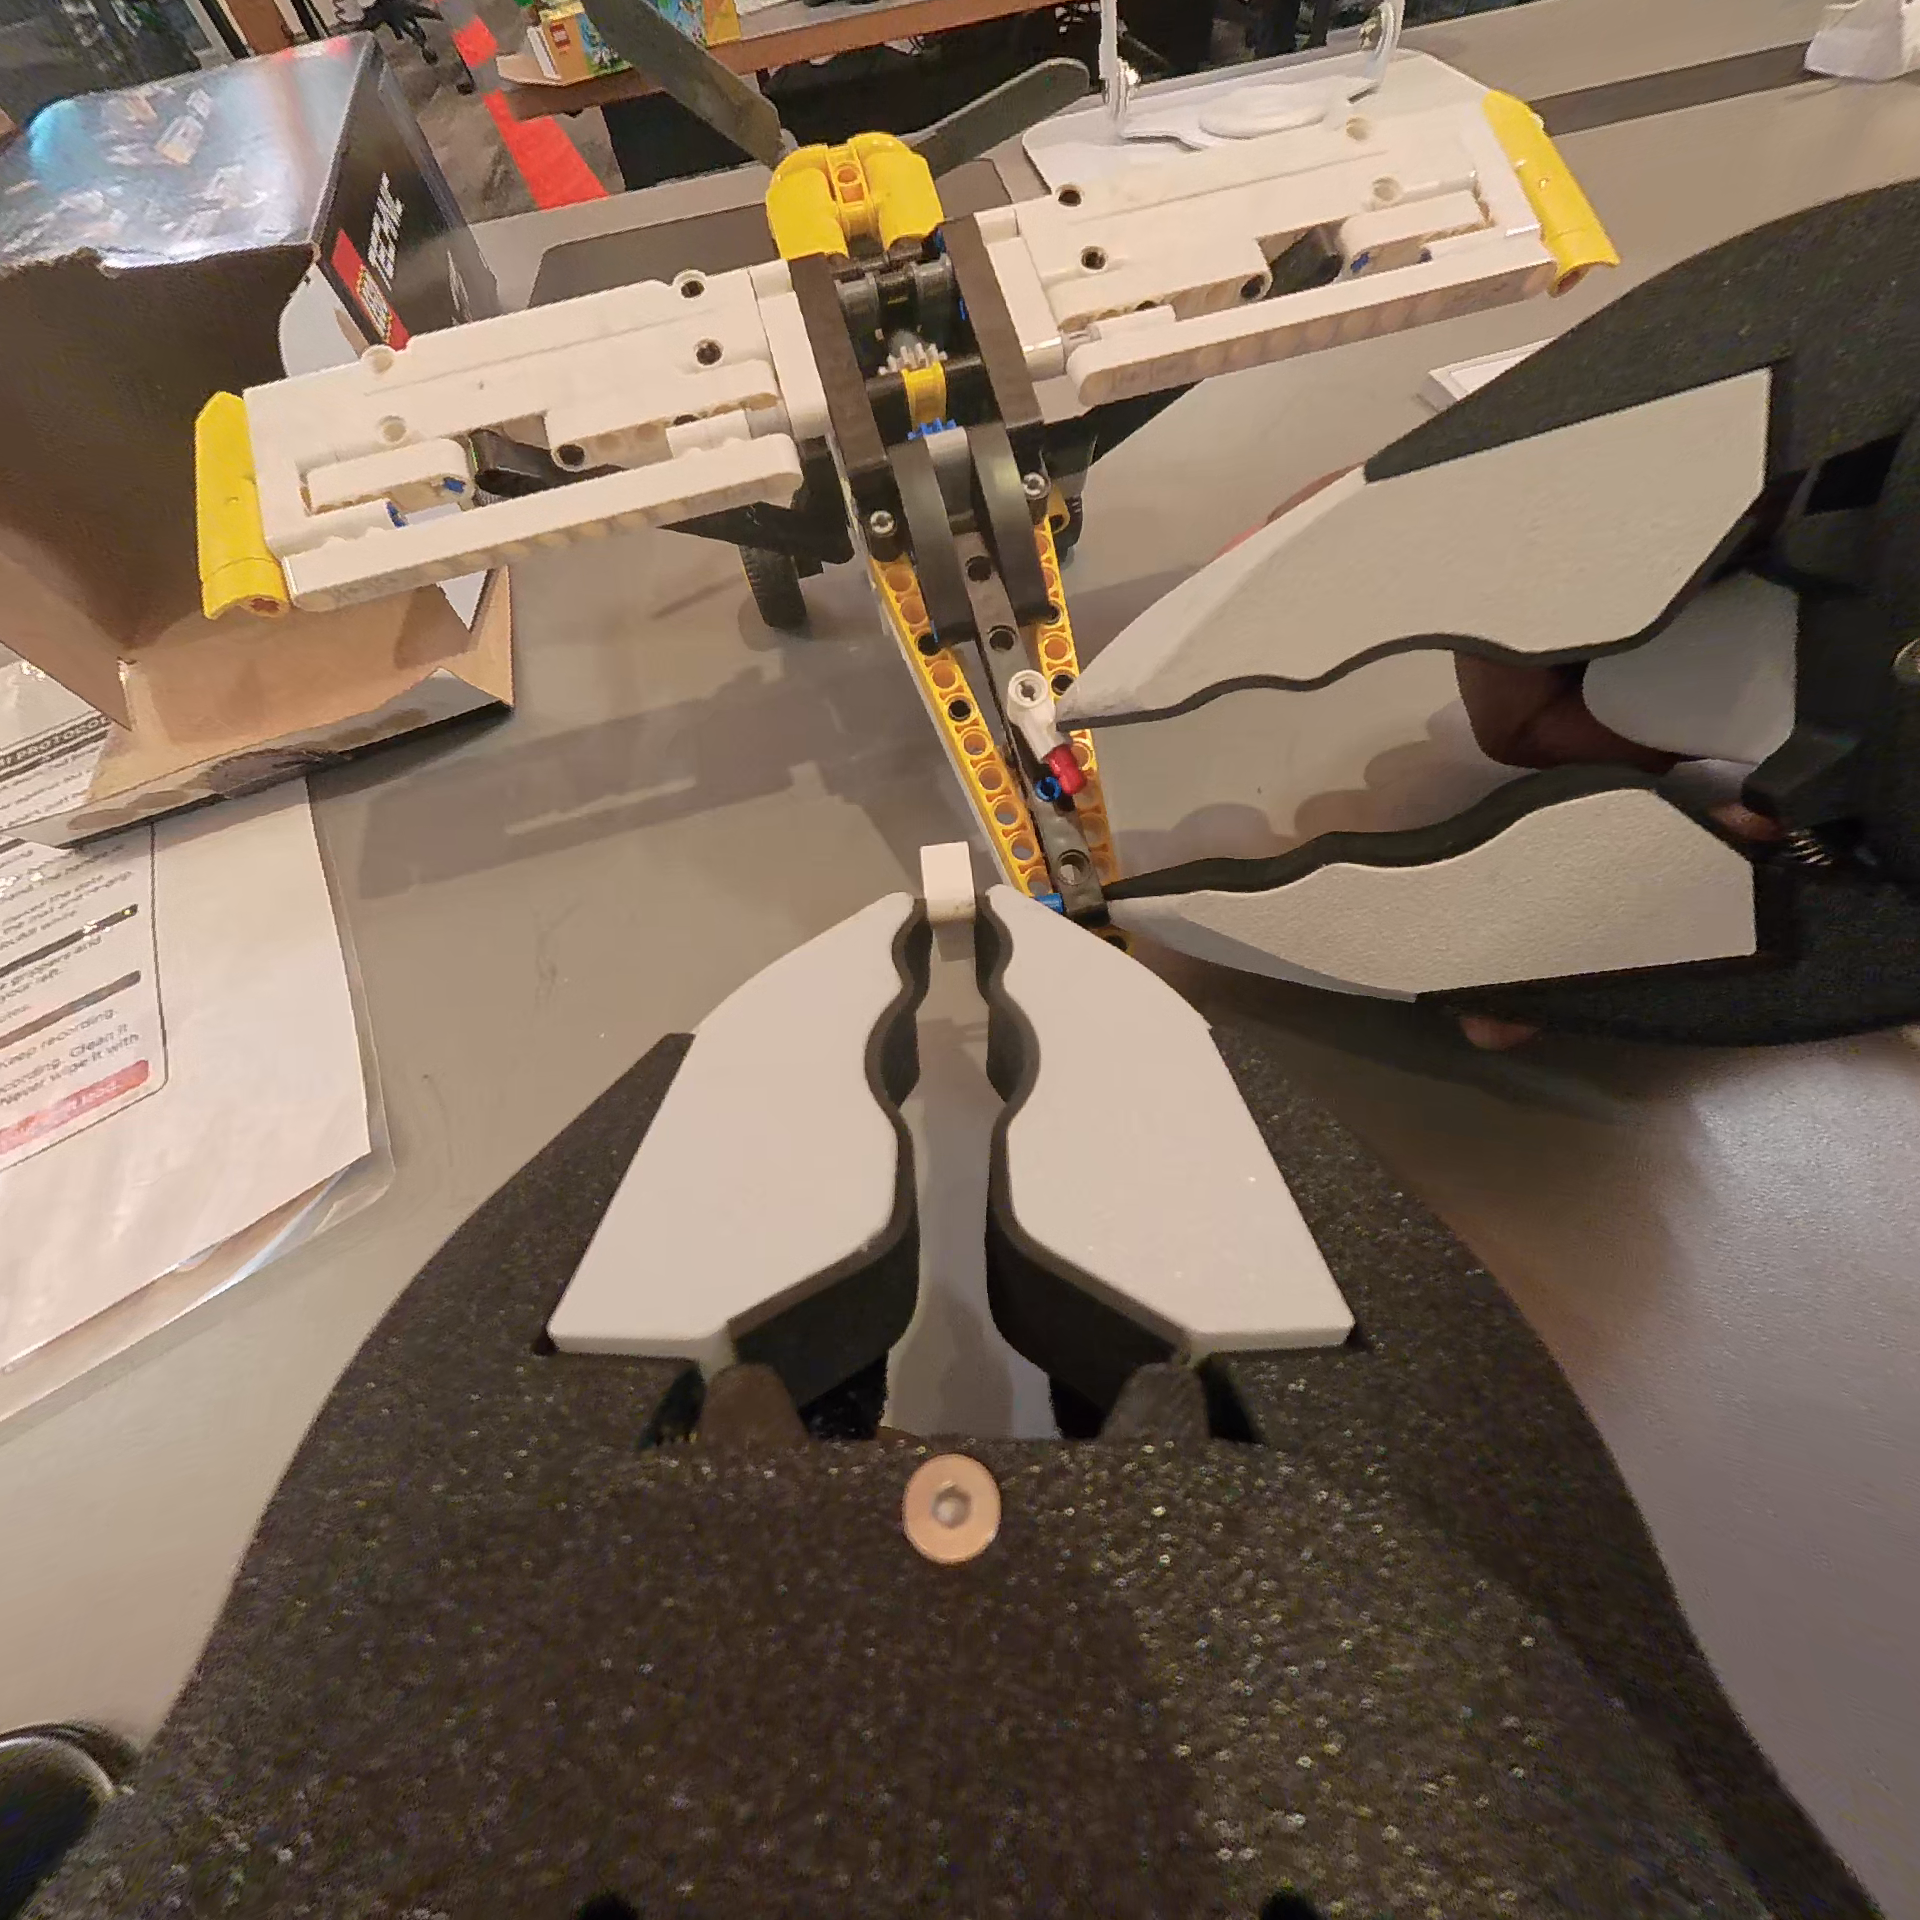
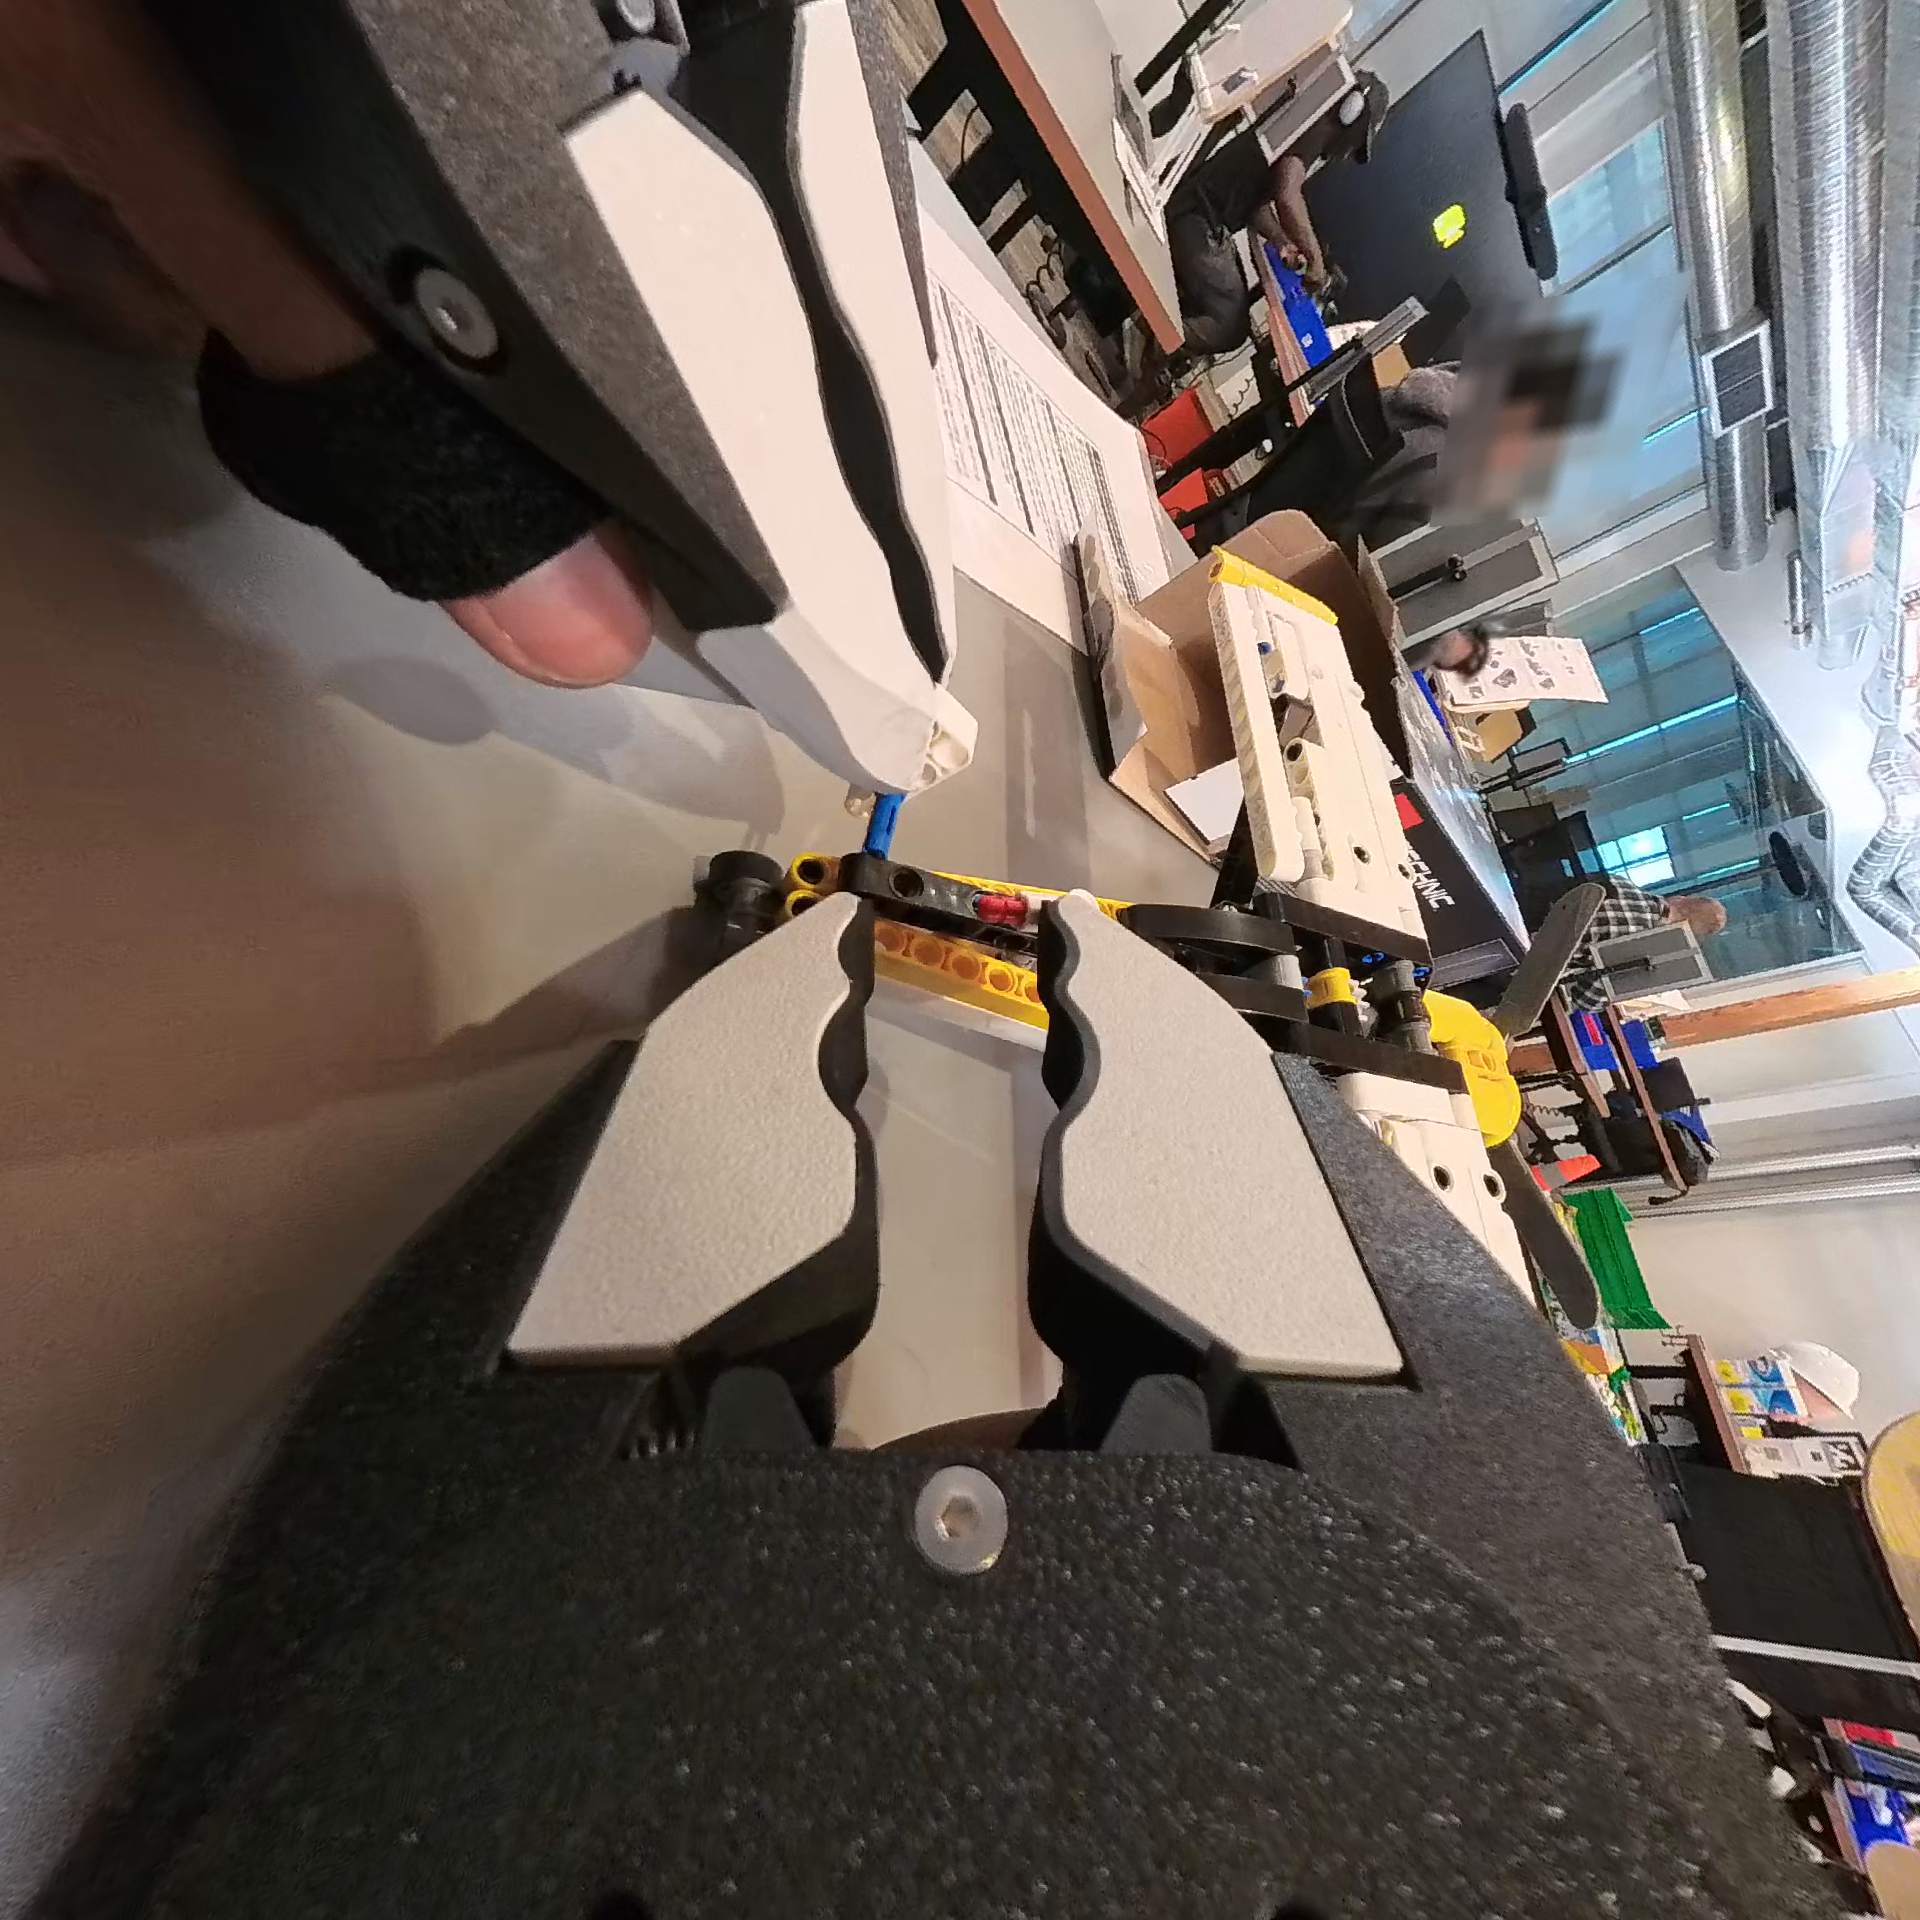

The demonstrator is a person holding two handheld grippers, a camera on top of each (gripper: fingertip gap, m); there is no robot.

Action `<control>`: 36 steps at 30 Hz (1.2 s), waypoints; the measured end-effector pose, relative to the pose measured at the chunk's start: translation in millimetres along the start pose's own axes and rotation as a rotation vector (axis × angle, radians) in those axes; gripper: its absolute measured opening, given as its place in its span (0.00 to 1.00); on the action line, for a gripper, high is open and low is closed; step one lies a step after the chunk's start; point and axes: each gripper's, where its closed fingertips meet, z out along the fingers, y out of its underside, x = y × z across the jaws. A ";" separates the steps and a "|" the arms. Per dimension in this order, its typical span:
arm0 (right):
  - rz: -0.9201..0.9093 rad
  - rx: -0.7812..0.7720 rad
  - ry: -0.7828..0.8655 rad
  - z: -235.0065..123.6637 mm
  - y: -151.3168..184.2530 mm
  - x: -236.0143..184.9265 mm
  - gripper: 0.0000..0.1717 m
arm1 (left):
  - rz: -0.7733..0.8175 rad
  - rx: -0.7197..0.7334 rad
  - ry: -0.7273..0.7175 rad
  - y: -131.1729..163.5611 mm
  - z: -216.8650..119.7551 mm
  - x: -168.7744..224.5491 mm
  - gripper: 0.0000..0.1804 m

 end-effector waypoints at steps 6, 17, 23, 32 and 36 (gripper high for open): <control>-0.008 -0.009 0.009 -0.3 0.0 0.5 0.17 | 0.003 0.004 -0.006 -0.5 -0.3 -0.2 0.05; 0.023 -0.021 0.042 -22.8 2.2 2.0 0.17 | 0.001 0.099 0.023 -12.4 -16.5 7.8 0.05; 0.106 -0.054 0.018 -56.9 21.1 -11.0 0.17 | 0.079 0.187 0.105 -25.2 -20.7 49.6 0.05; 0.197 -0.053 0.019 -81.4 17.4 -19.5 0.14 | 0.280 0.209 0.081 -26.7 -11.8 79.6 0.05; 0.141 -0.044 0.059 -81.2 10.3 -19.6 0.09 | 0.265 0.184 0.093 -25.5 -9.2 87.9 0.05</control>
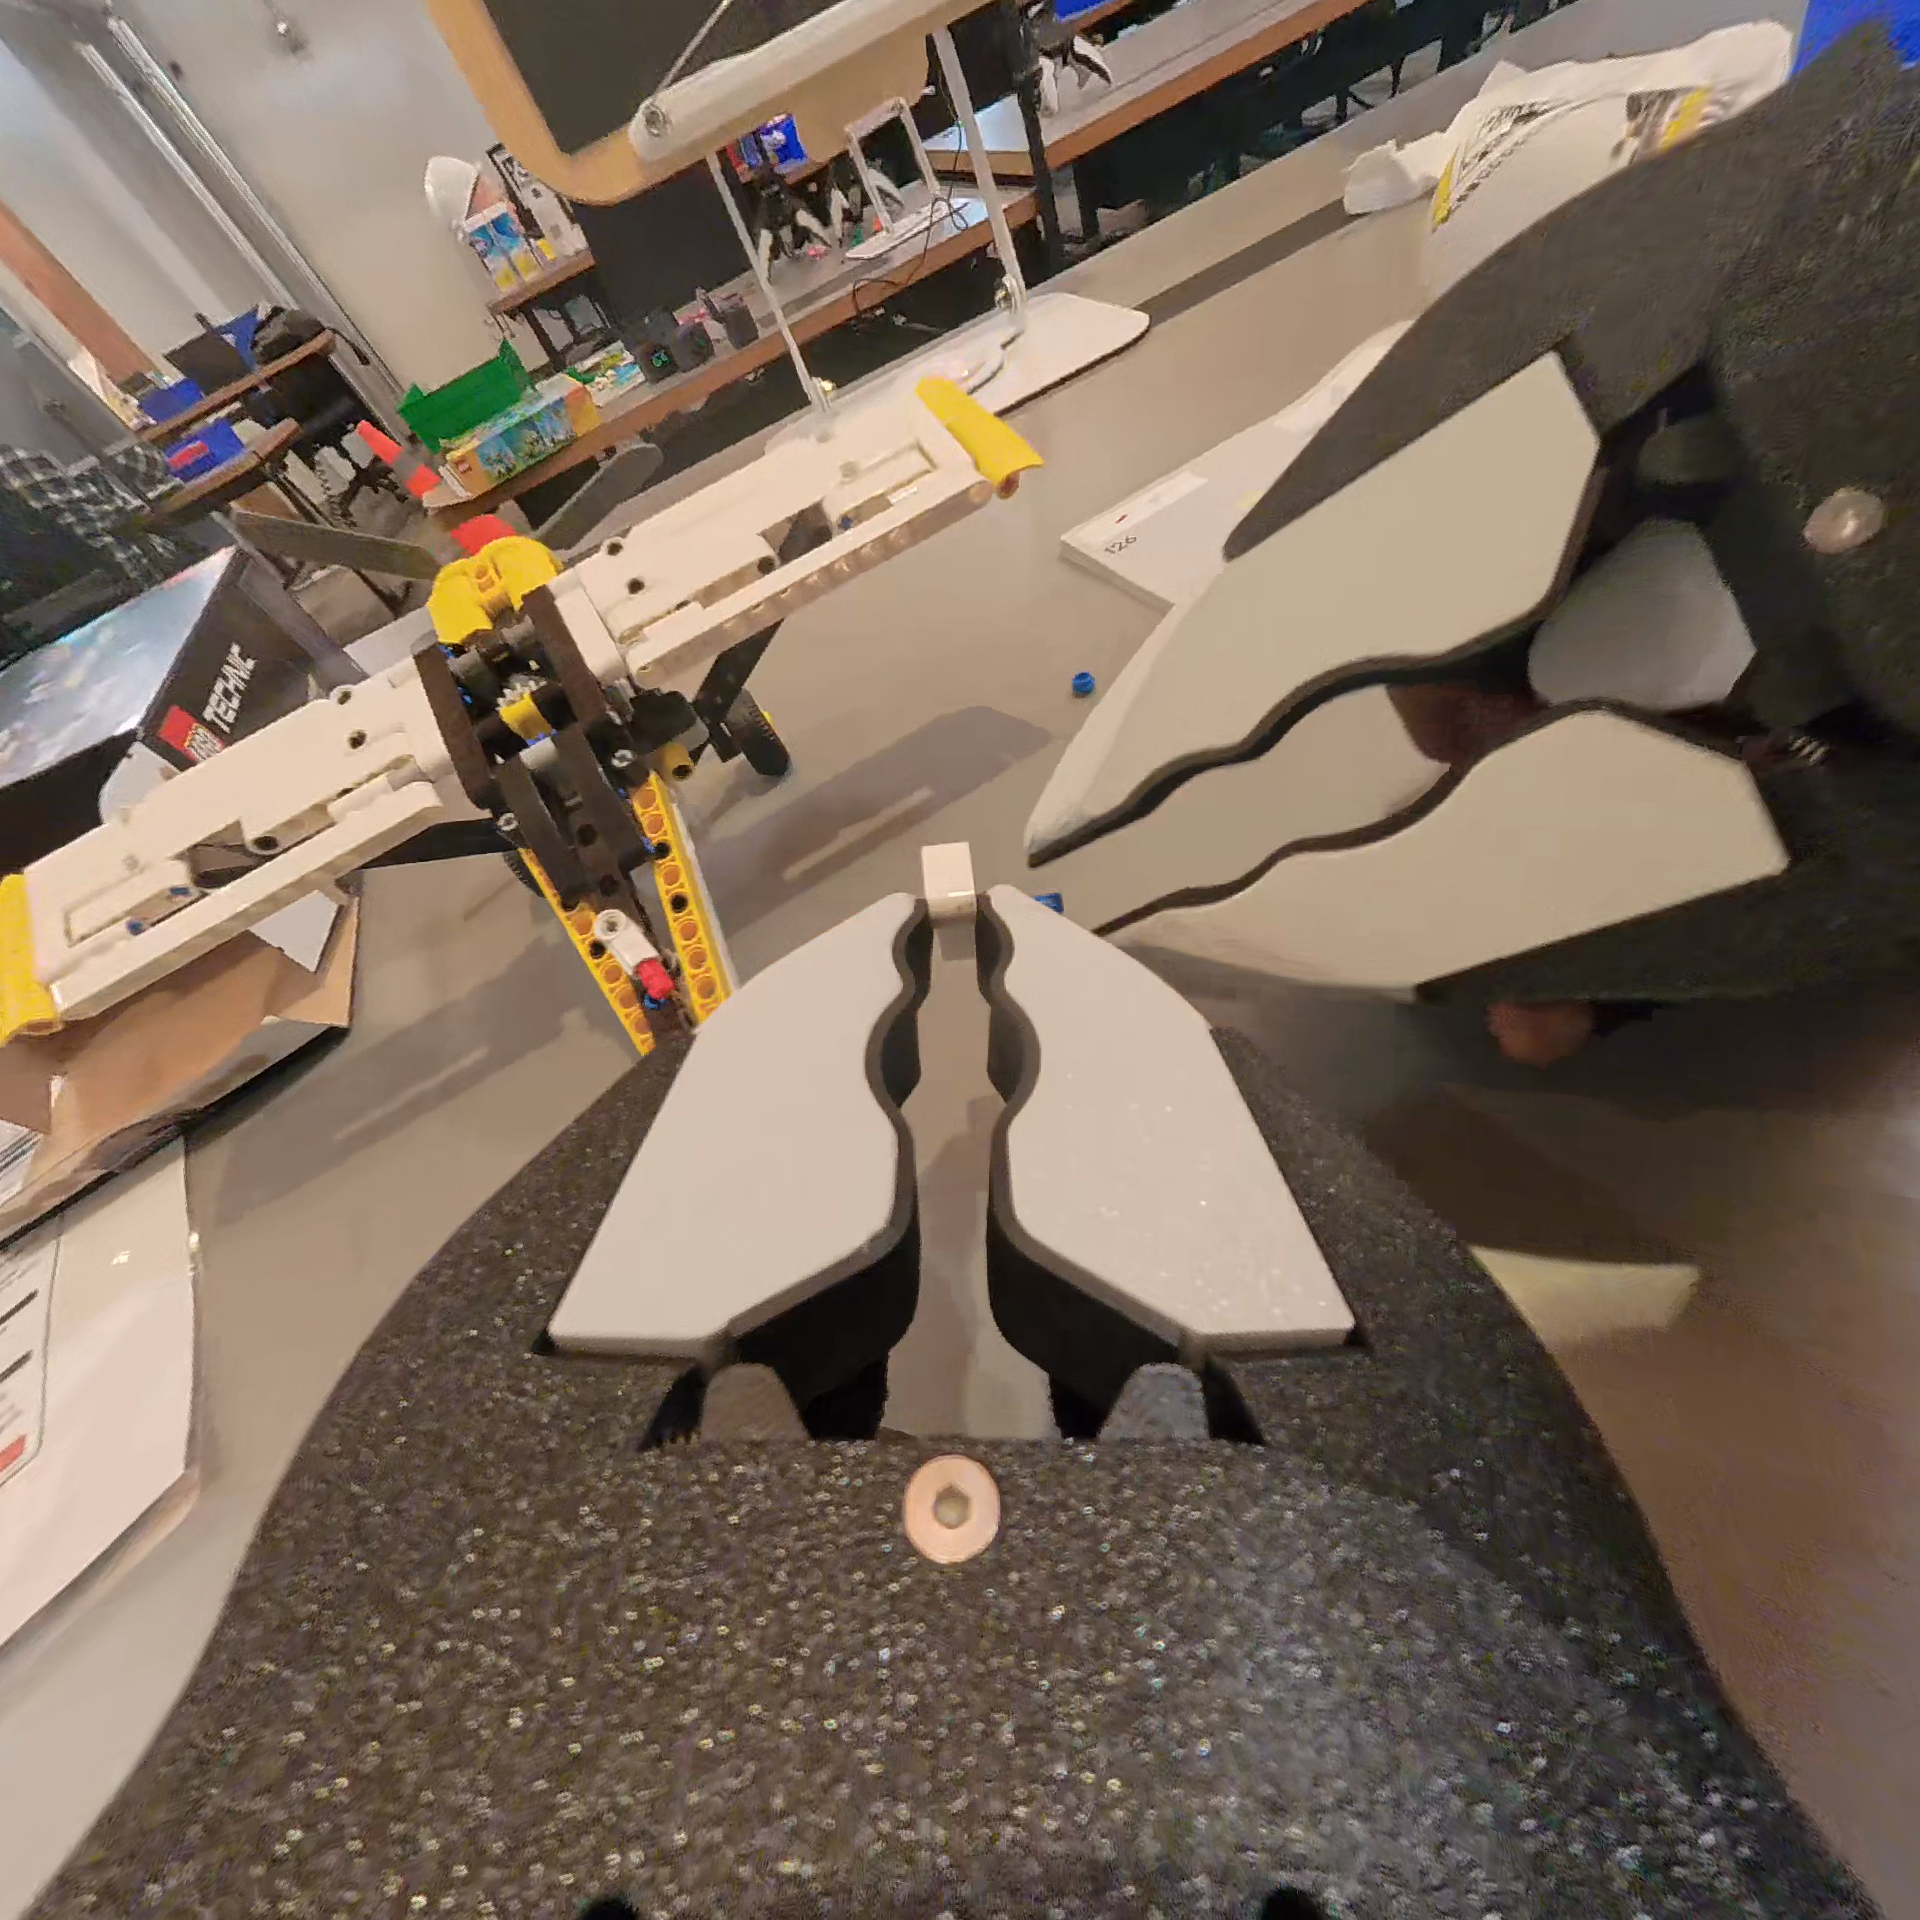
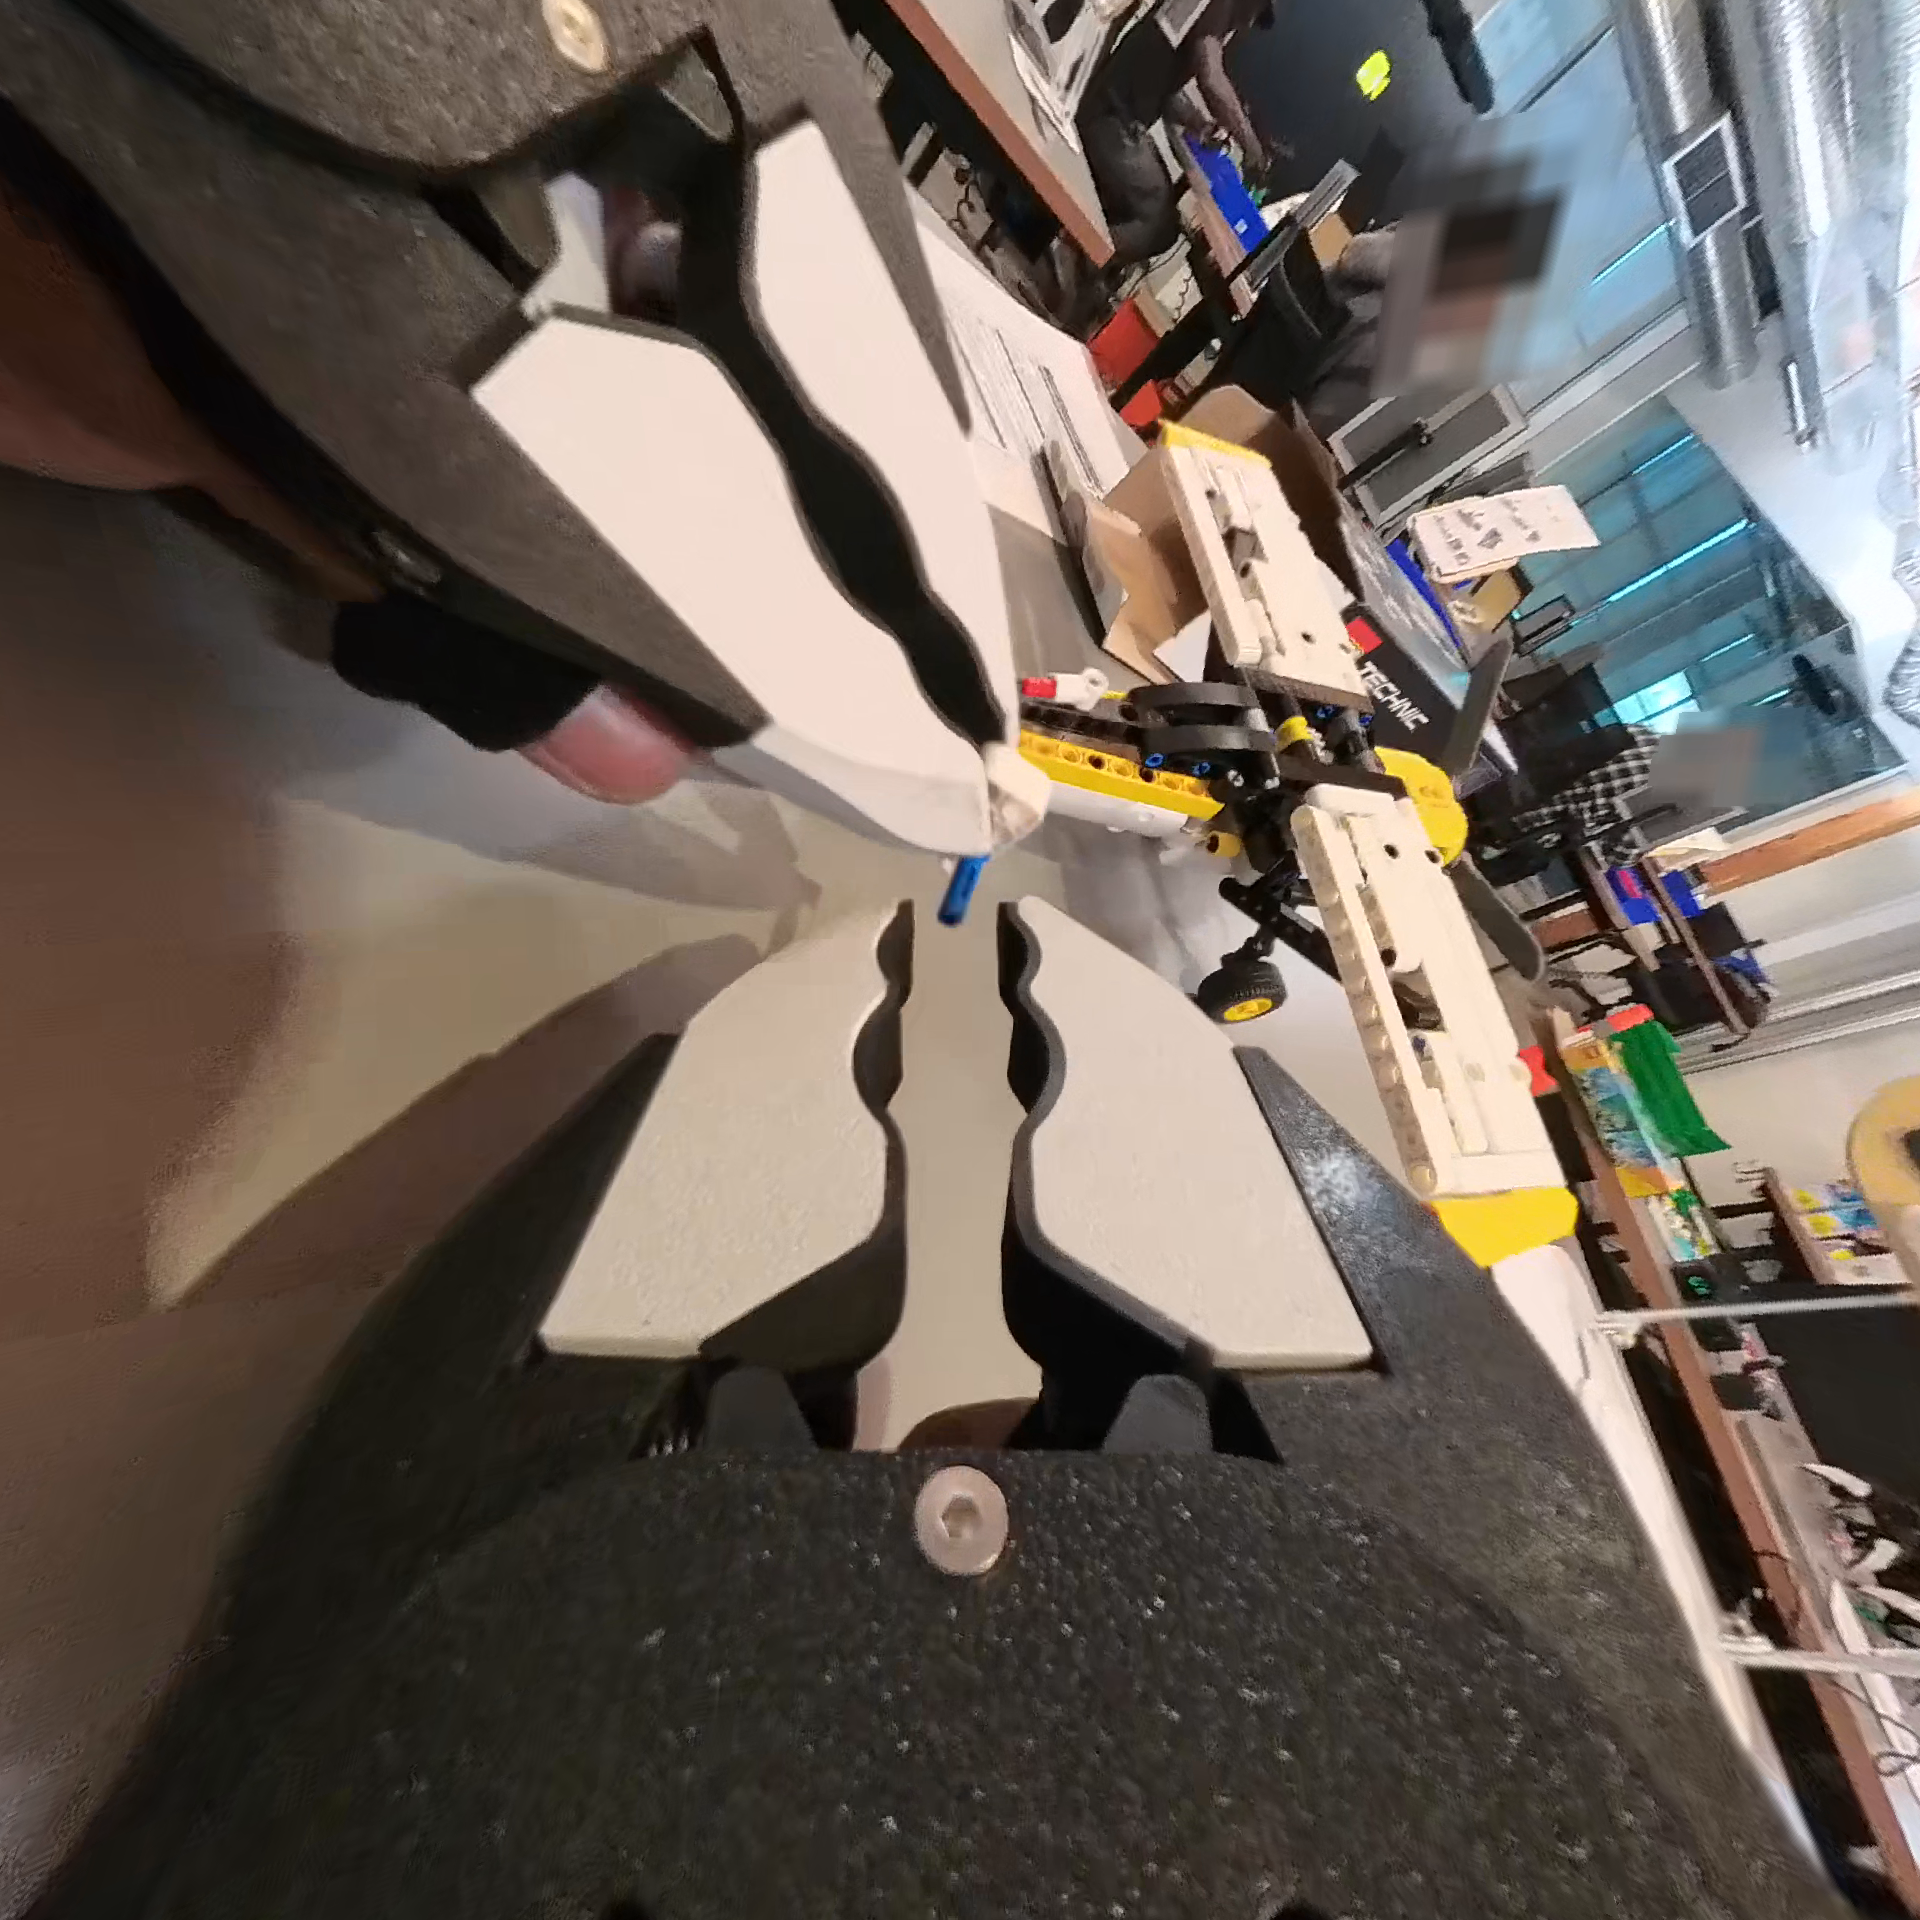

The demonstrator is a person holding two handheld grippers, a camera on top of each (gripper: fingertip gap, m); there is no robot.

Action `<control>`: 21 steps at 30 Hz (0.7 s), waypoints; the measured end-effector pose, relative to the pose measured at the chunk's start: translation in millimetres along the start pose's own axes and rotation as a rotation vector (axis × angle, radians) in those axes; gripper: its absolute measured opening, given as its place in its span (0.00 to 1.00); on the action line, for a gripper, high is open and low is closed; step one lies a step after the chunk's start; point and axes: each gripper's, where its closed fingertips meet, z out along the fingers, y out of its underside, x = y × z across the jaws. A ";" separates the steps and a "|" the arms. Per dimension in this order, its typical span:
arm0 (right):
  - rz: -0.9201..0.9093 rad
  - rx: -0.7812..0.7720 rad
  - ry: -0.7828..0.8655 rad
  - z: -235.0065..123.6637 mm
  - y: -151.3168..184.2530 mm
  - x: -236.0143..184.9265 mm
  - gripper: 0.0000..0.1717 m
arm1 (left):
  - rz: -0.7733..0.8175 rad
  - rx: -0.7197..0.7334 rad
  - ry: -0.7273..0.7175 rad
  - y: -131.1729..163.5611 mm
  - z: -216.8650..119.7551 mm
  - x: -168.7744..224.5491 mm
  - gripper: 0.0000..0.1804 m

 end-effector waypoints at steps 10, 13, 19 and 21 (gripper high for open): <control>-0.100 -0.063 0.079 2.3 4.4 5.0 0.03 | -0.017 0.001 0.013 -3.2 2.2 6.7 0.05; -0.163 -0.094 0.093 1.9 9.8 5.3 0.03 | 0.059 -0.021 -0.044 -1.0 5.2 7.9 0.05; -0.162 -0.124 0.070 -0.2 18.8 1.6 0.03 | 0.123 -0.064 -0.045 4.1 9.4 14.1 0.05; -0.148 -0.127 0.060 -1.4 20.5 0.9 0.03 | 0.133 -0.069 -0.039 4.6 10.2 16.1 0.05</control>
